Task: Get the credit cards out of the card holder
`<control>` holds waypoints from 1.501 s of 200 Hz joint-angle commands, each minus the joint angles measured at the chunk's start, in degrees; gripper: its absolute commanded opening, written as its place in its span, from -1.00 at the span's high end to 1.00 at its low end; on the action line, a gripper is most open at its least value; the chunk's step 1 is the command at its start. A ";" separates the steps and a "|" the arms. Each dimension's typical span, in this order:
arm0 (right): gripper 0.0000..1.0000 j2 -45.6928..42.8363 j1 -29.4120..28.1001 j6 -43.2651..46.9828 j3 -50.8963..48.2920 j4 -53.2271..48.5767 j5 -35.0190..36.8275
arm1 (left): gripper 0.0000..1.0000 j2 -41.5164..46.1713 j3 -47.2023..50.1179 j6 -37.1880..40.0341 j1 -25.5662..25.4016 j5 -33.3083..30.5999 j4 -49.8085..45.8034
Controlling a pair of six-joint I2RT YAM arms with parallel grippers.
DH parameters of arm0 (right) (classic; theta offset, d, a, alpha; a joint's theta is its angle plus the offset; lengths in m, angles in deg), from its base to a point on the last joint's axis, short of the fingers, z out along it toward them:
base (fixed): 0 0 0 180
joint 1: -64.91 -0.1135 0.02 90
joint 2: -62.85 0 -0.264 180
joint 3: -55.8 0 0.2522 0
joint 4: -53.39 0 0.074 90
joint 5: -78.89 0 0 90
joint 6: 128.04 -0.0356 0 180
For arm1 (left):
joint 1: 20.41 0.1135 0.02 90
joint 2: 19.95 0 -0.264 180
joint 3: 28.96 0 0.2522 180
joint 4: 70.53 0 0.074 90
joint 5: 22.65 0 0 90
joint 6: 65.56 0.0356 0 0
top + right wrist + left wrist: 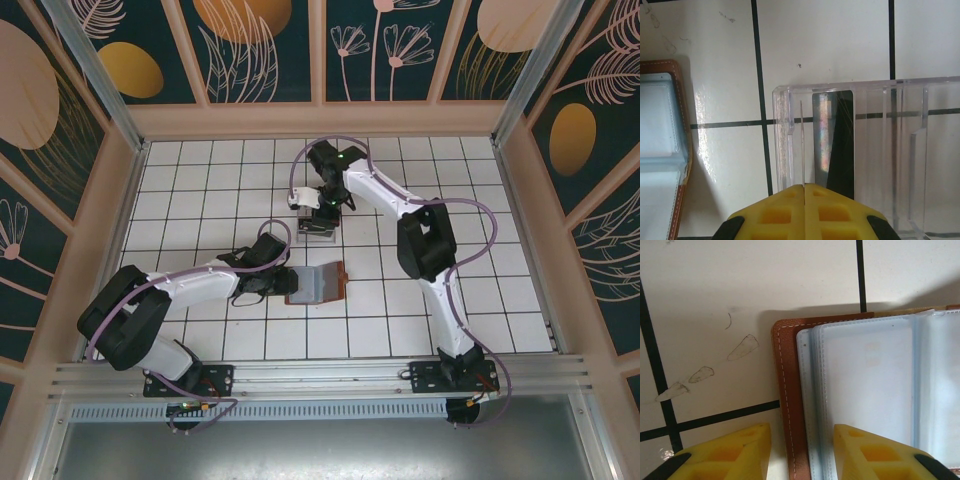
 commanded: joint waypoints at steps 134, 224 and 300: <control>0.37 -6.35 -0.86 -3.57 -5.37 13.99 6.30 | 0.21 2.24 0.44 -0.67 0.03 -2.69 -2.64; 0.28 -19.22 -2.48 -32.66 -22.37 31.40 0.19 | 0.20 4.34 -0.28 -0.17 0.07 -6.90 -3.74; 0.42 -31.18 -5.79 -73.40 -40.55 44.09 4.64 | 0.21 3.85 0.32 1.16 1.11 -10.35 -3.34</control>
